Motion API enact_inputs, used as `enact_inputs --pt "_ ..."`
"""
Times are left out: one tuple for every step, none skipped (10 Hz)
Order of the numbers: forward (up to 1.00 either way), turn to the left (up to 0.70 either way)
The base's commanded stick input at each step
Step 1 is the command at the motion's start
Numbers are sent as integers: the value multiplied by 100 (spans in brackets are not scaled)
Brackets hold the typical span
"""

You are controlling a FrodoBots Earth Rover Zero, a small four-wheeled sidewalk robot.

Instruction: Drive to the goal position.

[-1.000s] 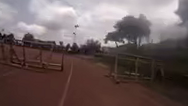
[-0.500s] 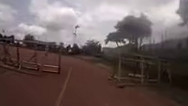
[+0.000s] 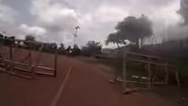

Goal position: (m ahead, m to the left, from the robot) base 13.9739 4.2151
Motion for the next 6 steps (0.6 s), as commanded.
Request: enact_inputs --pt "70 0" --pt "70 0" --pt "70 0" --pt "70 0" --pt "70 0" --pt "70 0"
